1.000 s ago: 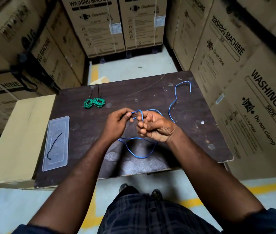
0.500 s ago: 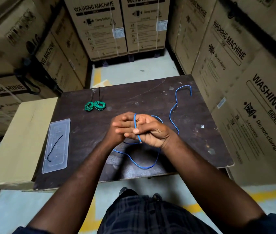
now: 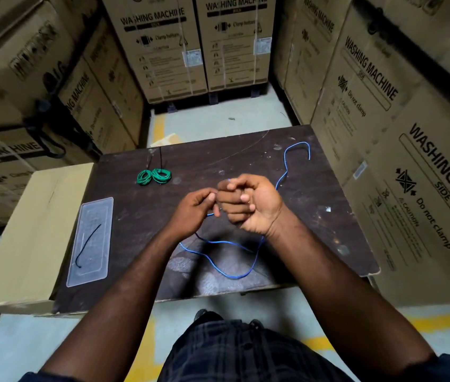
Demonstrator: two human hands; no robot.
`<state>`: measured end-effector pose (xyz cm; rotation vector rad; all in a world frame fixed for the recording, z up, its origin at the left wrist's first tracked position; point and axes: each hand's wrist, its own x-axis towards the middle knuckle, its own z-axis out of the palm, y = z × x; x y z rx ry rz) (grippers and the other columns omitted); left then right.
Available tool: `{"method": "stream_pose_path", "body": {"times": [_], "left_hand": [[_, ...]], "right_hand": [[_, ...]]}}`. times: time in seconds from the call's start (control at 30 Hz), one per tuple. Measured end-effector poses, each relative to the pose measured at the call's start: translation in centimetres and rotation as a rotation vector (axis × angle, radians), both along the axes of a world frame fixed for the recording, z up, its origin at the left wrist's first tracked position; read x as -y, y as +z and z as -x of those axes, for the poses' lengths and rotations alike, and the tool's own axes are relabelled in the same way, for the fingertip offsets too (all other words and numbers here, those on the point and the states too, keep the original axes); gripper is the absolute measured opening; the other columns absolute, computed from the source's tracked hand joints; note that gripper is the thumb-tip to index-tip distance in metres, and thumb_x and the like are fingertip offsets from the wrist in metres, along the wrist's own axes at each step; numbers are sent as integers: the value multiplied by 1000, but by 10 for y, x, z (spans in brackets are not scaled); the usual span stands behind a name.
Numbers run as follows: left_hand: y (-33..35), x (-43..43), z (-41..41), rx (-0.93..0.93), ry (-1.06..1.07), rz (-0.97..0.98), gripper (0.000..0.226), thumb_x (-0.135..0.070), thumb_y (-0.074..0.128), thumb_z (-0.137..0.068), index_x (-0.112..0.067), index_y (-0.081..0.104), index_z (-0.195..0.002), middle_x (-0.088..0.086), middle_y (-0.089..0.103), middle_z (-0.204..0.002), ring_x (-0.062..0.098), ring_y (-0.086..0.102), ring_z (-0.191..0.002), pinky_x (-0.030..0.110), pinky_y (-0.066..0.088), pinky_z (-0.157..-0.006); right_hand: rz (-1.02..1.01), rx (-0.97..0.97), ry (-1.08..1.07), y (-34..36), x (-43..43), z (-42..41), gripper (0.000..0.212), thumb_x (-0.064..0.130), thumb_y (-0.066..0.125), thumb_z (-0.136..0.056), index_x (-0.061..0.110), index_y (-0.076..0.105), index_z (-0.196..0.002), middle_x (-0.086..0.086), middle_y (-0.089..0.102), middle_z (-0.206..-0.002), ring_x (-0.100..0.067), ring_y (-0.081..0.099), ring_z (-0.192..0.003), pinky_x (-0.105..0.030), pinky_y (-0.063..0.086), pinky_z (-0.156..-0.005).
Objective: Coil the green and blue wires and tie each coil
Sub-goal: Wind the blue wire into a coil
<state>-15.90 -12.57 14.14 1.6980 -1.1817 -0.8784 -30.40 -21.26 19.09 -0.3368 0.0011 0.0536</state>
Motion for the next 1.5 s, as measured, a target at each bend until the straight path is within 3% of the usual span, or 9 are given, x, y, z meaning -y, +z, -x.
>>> {"method": "stream_pose_path", "body": {"times": [0.2,0.37,0.47,0.63,0.8,1.03,1.2,1.33,1.5], "left_hand": [[10,-10,13,-40,-121,92,29,-21,36,-103,-11,63,-101,7,52,-58,8,36,-49,17,31,-51],[4,-13,20,-78,-104,64,29,-14,35,-103,-2,61,-95,3,38,-58,8,34,-53,17,30,-52],[-2,-16,23,-71,-127,36,31,-23,38,-100,-6,62,-89,1,35,-58,8,32,-53,18,29,-52],[-8,-24,28,90,-202,-61,30,-37,40,-98,-23,64,-88,-11,41,-54,7,35,-54,26,30,-55],[10,-26,32,388,-191,59,27,-36,42,-97,-26,61,-79,-4,49,-56,7,46,-54,32,41,-59],[38,-23,30,476,-225,184,26,-26,46,-94,-24,58,-71,-6,45,-51,5,45,-48,19,32,-54],[55,-8,13,673,-189,212,23,-31,48,-97,-22,63,-82,-11,54,-61,-1,48,-56,27,40,-55],[64,3,-2,839,-99,244,18,-34,54,-93,-24,66,-85,-8,69,-78,11,64,-73,33,49,-63],[68,11,-4,795,-48,322,9,-29,64,-87,-23,69,-83,-8,70,-78,11,64,-72,31,51,-66]], "right_hand": [[-127,111,-210,-4,18,6,21,24,45,-97,6,55,-92,1,49,-61,-8,28,-42,-22,22,-42],[74,-16,-517,-14,20,5,17,13,72,-77,5,69,-92,2,57,-70,-8,54,-59,-21,49,-55],[89,-41,-632,-17,23,6,24,7,53,-84,7,73,-96,-3,71,-89,-16,69,-82,-29,57,-74],[180,14,-745,-30,40,6,38,-3,39,-87,1,58,-120,-16,62,-124,-31,57,-119,-41,45,-104],[473,-139,-773,-50,39,6,37,8,48,-89,3,49,-125,-11,63,-124,-30,53,-125,-35,41,-105],[708,-179,-706,-60,33,2,57,47,70,-78,5,56,-114,-13,66,-119,-31,58,-118,-38,40,-105],[902,-235,-578,-55,25,-4,38,41,56,-82,5,57,-95,-2,72,-80,-11,67,-75,-23,52,-75],[963,-216,-463,-55,23,-5,25,21,40,-93,6,60,-86,-5,71,-77,-19,67,-75,-32,52,-80],[926,-289,-416,-51,17,-4,27,19,38,-95,1,55,-85,-14,63,-70,-17,63,-60,-24,50,-63]]}}
